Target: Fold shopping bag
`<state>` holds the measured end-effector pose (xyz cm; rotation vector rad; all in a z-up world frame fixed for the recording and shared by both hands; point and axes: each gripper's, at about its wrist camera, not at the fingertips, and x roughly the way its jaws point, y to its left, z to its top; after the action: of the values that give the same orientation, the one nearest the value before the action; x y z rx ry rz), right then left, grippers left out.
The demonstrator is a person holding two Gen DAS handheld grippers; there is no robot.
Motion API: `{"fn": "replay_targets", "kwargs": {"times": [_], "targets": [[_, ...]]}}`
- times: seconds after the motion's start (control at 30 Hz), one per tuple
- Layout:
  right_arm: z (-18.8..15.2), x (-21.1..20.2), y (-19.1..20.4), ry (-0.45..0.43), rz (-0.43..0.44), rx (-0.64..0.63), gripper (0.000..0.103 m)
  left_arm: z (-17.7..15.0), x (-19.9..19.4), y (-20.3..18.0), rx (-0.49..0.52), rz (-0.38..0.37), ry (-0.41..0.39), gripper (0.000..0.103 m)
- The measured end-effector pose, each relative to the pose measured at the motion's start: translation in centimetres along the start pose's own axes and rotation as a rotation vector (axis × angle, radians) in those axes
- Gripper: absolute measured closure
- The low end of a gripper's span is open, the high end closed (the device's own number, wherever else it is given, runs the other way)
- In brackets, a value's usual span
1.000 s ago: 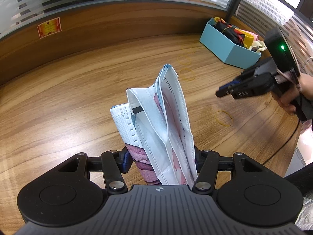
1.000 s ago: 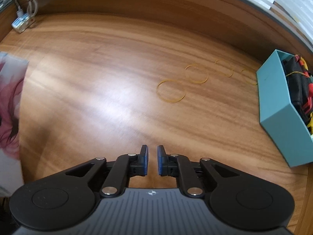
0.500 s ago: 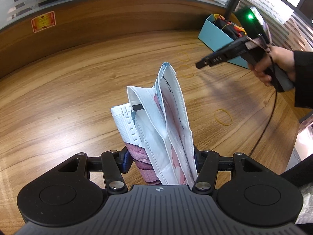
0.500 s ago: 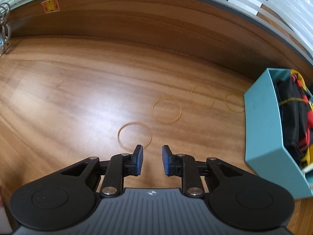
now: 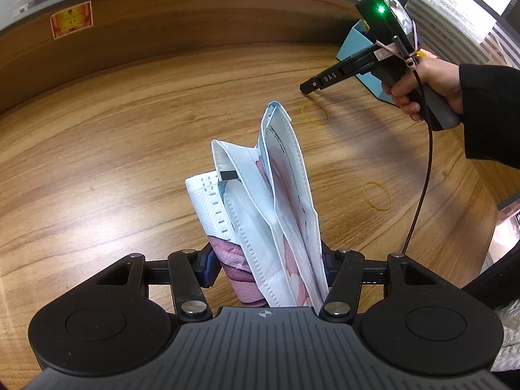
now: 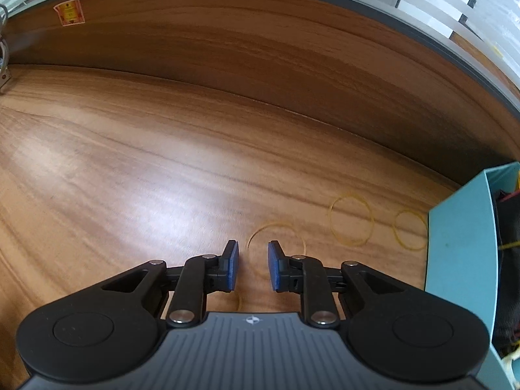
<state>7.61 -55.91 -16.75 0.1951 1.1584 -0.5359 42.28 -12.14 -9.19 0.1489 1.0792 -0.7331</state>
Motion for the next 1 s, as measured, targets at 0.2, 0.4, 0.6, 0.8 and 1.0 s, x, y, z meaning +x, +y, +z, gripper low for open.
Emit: {"fn": "replay_targets", "kwargs": {"times": [0.2, 0.4, 0.6, 0.8, 1.0], "targets": [[0.3, 0.8, 0.4, 0.005, 0.005, -0.025, 0.102, 0.1, 0.2, 0.2, -0.013, 0.001, 0.007, 0.046], [0.3, 0.7, 1.1, 0.02, 0.011, -0.048, 0.103, 0.2, 0.1, 0.2, -0.016, -0.001, 0.008, 0.046], [-0.9, -0.8, 1.8, 0.025, 0.052, -0.039, 0.103, 0.0, -0.2, 0.4, -0.014, -0.001, -0.001, 0.046], [-1.6, -1.6, 2.3, 0.021, 0.042, -0.069, 0.103, 0.0, -0.3, 0.3, -0.008, 0.001, -0.005, 0.046], [-0.1, -0.3, 0.9, -0.01, -0.011, -0.042, 0.089, 0.1, 0.1, 0.4, -0.014, 0.006, -0.001, 0.046]]}}
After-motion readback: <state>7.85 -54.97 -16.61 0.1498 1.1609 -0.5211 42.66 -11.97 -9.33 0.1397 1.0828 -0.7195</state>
